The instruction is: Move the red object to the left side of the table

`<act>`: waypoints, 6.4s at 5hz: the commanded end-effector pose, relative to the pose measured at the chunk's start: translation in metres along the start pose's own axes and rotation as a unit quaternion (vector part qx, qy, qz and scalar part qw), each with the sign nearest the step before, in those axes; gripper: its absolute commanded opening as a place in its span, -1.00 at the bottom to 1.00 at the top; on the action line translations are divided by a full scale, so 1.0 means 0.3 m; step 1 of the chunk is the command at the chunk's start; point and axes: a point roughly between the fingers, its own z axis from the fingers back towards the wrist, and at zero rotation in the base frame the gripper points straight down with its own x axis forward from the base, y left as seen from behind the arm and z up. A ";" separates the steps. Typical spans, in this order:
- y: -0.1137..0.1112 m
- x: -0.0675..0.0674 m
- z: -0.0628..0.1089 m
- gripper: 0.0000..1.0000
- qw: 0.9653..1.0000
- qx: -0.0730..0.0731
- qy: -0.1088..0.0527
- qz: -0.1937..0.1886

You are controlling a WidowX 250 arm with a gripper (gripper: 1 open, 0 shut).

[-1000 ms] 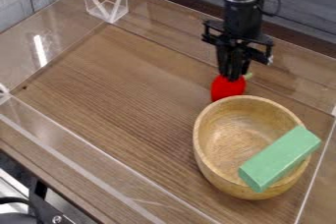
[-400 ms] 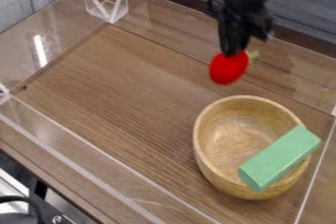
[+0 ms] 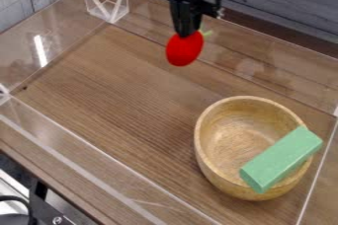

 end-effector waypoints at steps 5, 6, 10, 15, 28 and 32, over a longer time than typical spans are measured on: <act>0.366 -0.027 -0.027 -1.00 0.999 0.016 -0.019 -0.030; 0.442 -0.045 -0.054 -1.00 1.000 0.014 -0.016 -0.016; 0.492 -0.040 -0.005 1.00 0.999 0.003 -0.004 -0.046; 0.480 -0.035 -0.022 1.00 1.000 0.009 -0.009 -0.011; 0.252 0.099 0.216 -1.00 0.999 0.014 -0.044 0.022; 0.149 0.137 0.057 1.00 1.000 0.008 -0.009 -0.004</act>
